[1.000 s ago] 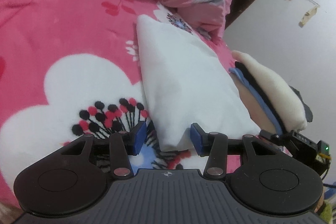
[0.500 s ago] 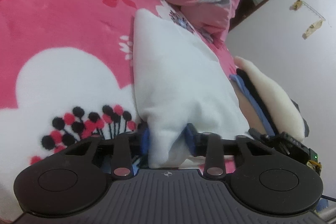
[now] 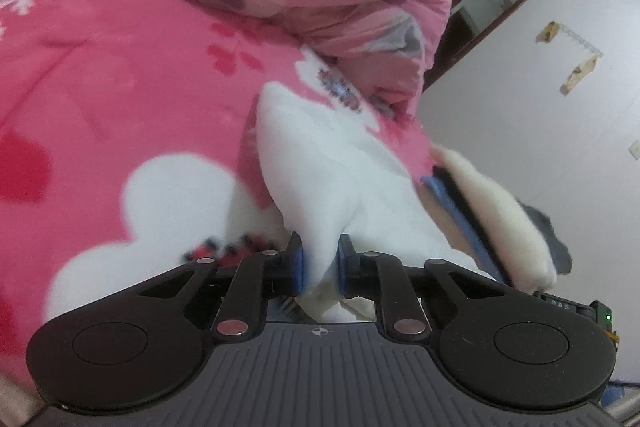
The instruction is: Fold clothes
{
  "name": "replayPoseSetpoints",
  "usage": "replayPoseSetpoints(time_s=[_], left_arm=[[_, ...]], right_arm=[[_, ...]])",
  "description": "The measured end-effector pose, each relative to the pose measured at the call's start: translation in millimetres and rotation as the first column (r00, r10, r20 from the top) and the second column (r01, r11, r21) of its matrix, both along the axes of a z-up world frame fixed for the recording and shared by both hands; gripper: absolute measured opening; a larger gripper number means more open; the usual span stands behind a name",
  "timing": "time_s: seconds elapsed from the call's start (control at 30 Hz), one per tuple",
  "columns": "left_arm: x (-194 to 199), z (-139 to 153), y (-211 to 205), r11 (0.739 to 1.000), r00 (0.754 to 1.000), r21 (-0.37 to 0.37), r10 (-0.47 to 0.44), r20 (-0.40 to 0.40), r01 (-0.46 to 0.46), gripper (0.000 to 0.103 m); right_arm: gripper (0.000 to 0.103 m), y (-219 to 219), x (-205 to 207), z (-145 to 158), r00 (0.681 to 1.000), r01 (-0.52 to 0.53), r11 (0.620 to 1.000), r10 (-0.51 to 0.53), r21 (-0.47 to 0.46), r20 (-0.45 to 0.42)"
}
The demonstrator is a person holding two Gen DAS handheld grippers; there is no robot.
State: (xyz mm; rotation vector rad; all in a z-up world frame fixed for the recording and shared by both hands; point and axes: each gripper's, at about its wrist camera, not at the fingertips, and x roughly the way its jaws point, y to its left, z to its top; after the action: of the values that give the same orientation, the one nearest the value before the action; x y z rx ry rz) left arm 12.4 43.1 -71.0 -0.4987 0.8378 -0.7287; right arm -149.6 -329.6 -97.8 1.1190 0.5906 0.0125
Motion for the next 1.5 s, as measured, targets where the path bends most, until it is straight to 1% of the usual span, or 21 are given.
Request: replayPoseSetpoints(time_s=[0.07,0.1,0.17,0.2,0.23,0.27,0.33,0.37,0.43,0.47,0.5,0.57,0.6,0.63,0.73,0.83,0.93,1.07,1.23,1.37,1.5], left_arm=[[-2,-12,3,0.999,0.999,0.033,-0.030,-0.039,0.031,0.016],[-3,-19,4,0.998,0.998,0.046,-0.034,-0.056,0.036,0.019],[-7,-25,9,0.998,0.997,0.048,-0.036,-0.068,0.039,0.023],[-9,-22,12,0.998,0.998,0.042,-0.035,-0.055,0.037,0.025],[-10,-17,15,0.998,0.999,0.043,-0.035,-0.038,0.037,0.028],[-11,-11,17,0.998,0.999,0.057,-0.030,-0.012,0.030,0.035],[-11,0,21,0.996,0.999,0.083,-0.019,0.034,0.016,0.041],[-8,6,21,0.995,0.999,0.096,-0.016,0.046,0.011,0.045],[0,14,13,0.990,0.998,0.143,-0.020,0.059,0.011,0.051],[4,19,4,0.982,0.997,0.190,-0.024,0.073,0.010,0.053],[9,23,-6,0.969,0.996,0.248,-0.026,0.086,0.004,0.054],[17,28,-30,0.920,0.993,0.391,-0.019,0.113,-0.027,0.056],[18,28,-39,0.896,0.992,0.443,-0.023,0.127,-0.036,0.058],[19,28,-45,0.881,0.990,0.472,-0.028,0.142,-0.042,0.059],[22,29,-61,0.856,0.987,0.514,-0.030,0.157,-0.056,0.059],[22,30,-68,0.835,0.985,0.544,-0.022,0.173,-0.077,0.062],[19,31,-72,0.816,0.982,0.569,-0.009,0.191,-0.103,0.067],[16,32,-76,0.789,0.977,0.599,0.007,0.214,-0.137,0.080],[12,34,-81,0.751,0.969,0.635,0.025,0.245,-0.180,0.089],[9,34,-82,0.733,0.962,0.646,0.039,0.271,-0.212,0.097],[7,34,-83,0.723,0.958,0.652,0.047,0.283,-0.228,0.100]], right_arm=[[0.018,4,-2,-8,0.999,-0.012,1.000,0.012,-0.010,-0.039],[0.020,4,-3,-13,0.998,-0.018,1.000,0.017,-0.014,-0.063],[0.034,-2,-6,-23,0.991,-0.026,0.999,0.023,-0.025,-0.136],[0.036,-6,-10,-22,0.989,-0.028,0.999,0.021,-0.039,-0.149],[0.039,-9,-16,-16,0.990,-0.029,0.997,0.019,-0.070,-0.142],[0.044,-12,-21,-9,0.991,-0.031,0.994,0.016,-0.109,-0.135],[0.049,-12,-29,12,0.992,-0.033,0.970,0.002,-0.241,-0.124],[0.053,-11,-32,22,0.994,-0.030,0.950,-0.006,-0.310,-0.114],[0.054,-7,-30,38,0.996,-0.033,0.902,-0.005,-0.430,-0.086],[0.054,-3,-26,44,0.997,-0.040,0.876,0.002,-0.481,-0.080],[0.054,2,-21,50,0.997,-0.046,0.845,0.006,-0.533,-0.075],[0.065,12,-9,58,0.998,-0.055,0.781,0.017,-0.622,-0.066],[0.069,18,0,59,0.998,-0.058,0.747,0.018,-0.662,-0.066],[0.077,22,8,60,0.997,-0.062,0.715,0.019,-0.696,-0.070],[0.082,32,32,57,0.993,-0.086,0.659,-0.001,-0.747,-0.115],[0.103,44,44,60,0.990,-0.092,0.614,-0.025,-0.784,-0.136],[0.103,54,51,64,0.993,-0.092,0.573,-0.010,-0.814,-0.120],[0.103,55,58,68,0.996,-0.071,0.595,0.002,-0.800,-0.087],[0.103,51,59,71,0.998,-0.047,0.601,-0.002,-0.798,-0.060],[0.103,46,62,69,0.996,-0.077,0.616,0.021,-0.784,-0.081],[0.103,42,63,65,0.996,-0.076,0.627,0.013,-0.776,-0.087]])
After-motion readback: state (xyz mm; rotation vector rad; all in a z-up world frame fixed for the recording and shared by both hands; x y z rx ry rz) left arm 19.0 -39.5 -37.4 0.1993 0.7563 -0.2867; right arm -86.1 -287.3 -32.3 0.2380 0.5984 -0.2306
